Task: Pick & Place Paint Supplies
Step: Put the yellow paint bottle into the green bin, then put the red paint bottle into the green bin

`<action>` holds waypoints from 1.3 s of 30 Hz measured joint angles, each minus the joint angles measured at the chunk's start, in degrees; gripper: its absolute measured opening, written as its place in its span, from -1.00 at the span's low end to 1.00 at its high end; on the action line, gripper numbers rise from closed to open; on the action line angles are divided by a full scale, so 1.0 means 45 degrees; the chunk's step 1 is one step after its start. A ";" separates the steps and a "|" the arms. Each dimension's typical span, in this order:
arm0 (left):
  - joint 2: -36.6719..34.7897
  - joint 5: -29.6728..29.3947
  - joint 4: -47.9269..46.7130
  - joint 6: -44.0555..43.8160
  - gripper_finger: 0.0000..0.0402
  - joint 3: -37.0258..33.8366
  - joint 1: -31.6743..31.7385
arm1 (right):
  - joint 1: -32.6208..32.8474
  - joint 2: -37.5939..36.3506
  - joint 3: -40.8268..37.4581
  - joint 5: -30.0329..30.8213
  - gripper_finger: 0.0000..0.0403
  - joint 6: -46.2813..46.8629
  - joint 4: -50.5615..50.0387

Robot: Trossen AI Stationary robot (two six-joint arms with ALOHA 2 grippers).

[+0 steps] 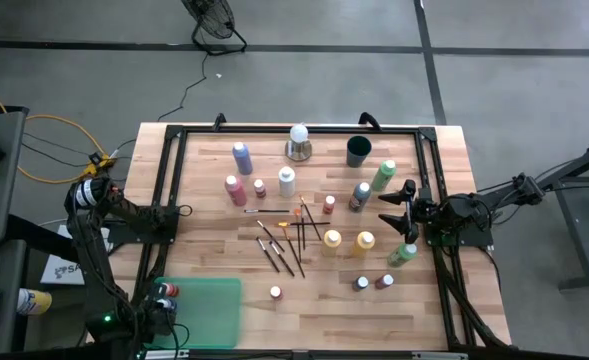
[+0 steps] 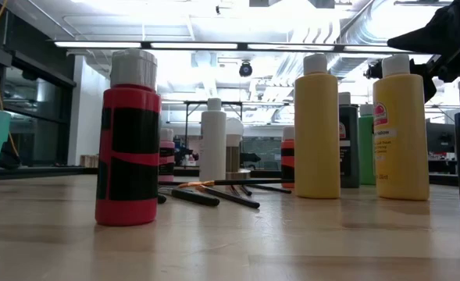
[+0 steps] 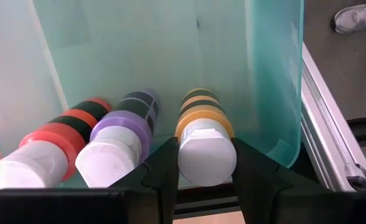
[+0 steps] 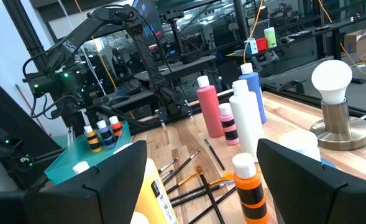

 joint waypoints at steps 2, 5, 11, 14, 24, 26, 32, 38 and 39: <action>0.0005 0.0000 0.0007 -0.0016 -0.36 -0.0001 0.0000 | 0.0000 -0.0003 -0.0004 0.0000 0.48 0.0004 0.0001; 0.0078 0.0019 0.0078 -0.0090 -0.24 -0.0055 0.0005 | 0.0001 -0.0003 -0.0002 0.0000 0.48 0.0003 0.0000; 0.0081 0.0163 -0.0024 -0.0114 0.07 -0.0058 0.0010 | 0.0005 0.0000 -0.0003 -0.0004 0.48 0.0003 0.0001; 0.0076 0.0385 -0.0047 -0.0131 0.13 -0.0058 0.0019 | 0.0002 -0.0004 0.0001 0.0000 0.48 -0.0001 0.0000; 0.0057 0.0603 -0.0815 -0.0078 0.14 0.0956 0.0024 | 0.0000 -0.0004 0.0000 0.0000 0.48 0.0004 0.0000; 0.0057 0.0652 -0.0815 -0.0056 0.14 0.1243 0.0020 | 0.0005 -0.0004 0.0001 0.0000 0.48 -0.0001 0.0000; 0.0046 0.0333 -0.1320 0.0058 0.14 0.2504 0.0391 | 0.0002 -0.0004 -0.0002 0.0000 0.48 0.0002 0.0001; 0.0033 -0.1595 -0.2673 0.0431 0.14 0.3502 0.1727 | 0.0000 -0.0004 -0.0004 -0.0001 0.48 -0.0001 0.0000; 0.0033 -0.1867 -0.2680 0.0607 0.14 0.3590 0.2002 | 0.0005 -0.0004 -0.0003 0.0000 0.48 0.0004 0.0003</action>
